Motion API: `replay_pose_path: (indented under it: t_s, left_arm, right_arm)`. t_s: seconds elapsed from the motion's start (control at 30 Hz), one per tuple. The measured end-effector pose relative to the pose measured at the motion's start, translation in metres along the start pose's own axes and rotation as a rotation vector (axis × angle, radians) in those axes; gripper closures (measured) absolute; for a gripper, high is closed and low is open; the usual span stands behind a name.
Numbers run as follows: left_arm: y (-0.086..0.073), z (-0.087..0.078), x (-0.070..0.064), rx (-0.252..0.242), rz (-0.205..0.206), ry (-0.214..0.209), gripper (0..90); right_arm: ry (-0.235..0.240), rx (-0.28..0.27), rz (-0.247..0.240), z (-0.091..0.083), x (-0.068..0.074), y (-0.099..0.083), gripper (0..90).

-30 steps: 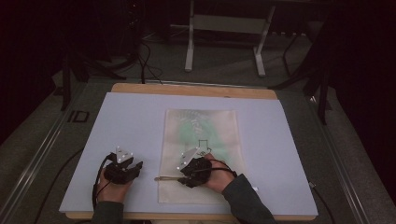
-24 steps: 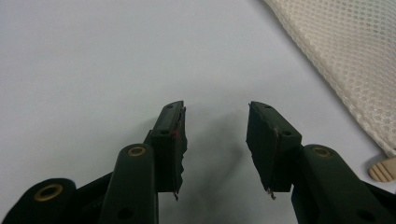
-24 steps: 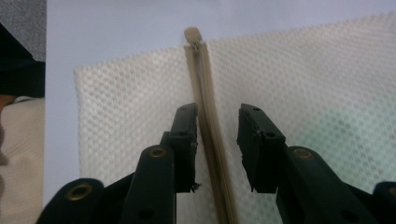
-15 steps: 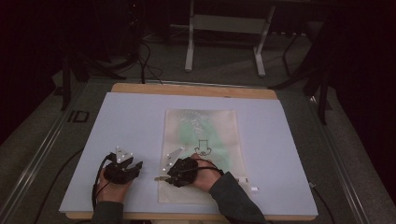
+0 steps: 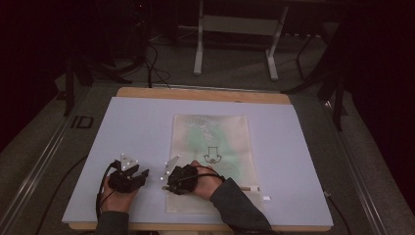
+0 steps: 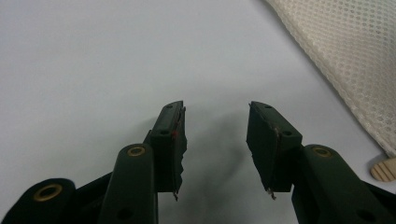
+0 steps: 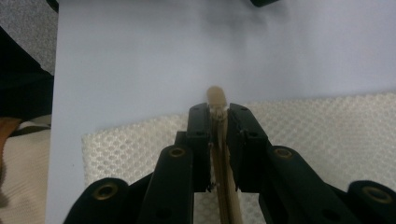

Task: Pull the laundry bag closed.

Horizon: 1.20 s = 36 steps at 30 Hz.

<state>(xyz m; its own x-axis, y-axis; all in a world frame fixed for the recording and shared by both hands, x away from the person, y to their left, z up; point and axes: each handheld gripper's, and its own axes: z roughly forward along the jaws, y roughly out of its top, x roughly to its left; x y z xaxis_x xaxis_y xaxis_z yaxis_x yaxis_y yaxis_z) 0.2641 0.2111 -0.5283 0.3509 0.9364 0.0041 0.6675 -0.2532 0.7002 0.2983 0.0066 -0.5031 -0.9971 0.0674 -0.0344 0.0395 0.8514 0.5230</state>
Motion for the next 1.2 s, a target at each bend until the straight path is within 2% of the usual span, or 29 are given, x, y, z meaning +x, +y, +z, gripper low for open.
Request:
replay_pose_path:
  t_s: [0.23,0.5,0.57,0.67,0.73,0.8,0.9,1.1,1.2]
  left_arm:
    - [0.0,0.0,0.0,-0.002,0.001,0.0,56.1]
    - [0.0,0.0,0.0,-0.002,0.0,0.003,56.1]
    - [0.0,-0.001,0.001,-0.002,0.0,0.003,56.1]
    - [0.0,-0.001,0.001,-0.002,-0.002,0.004,56.1]
    - [0.0,-0.001,0.001,-0.004,-0.002,0.003,56.1]
    - [0.0,-0.001,0.001,-0.009,-0.002,0.005,56.1]
    - [0.0,-0.003,0.001,-0.019,-0.005,0.01,56.2]
    - [0.0,-0.004,0.001,-0.027,-0.001,0.009,56.4]
    - [0.001,-0.005,-0.001,-0.047,0.003,0.003,56.6]
  right_arm:
    - [0.0,0.021,-0.015,0.006,0.0,0.011,79.6]
    - [-0.001,0.09,-0.033,0.02,0.003,0.026,77.3]
    - [-0.004,0.104,-0.025,0.023,0.003,0.028,77.1]
    - [-0.008,0.118,-0.01,0.026,0.004,0.03,80.0]
    - [-0.02,0.125,-0.021,0.025,0.004,0.031,80.9]
    - [-0.016,0.118,-0.02,0.024,0.003,0.03,80.9]
    - [-0.003,0.072,-0.001,0.017,0.001,0.029,80.8]
    - [0.01,0.007,0.004,0.001,0.0,0.022,80.9]
    - [0.005,-0.006,0.001,-0.004,0.0,0.015,80.9]
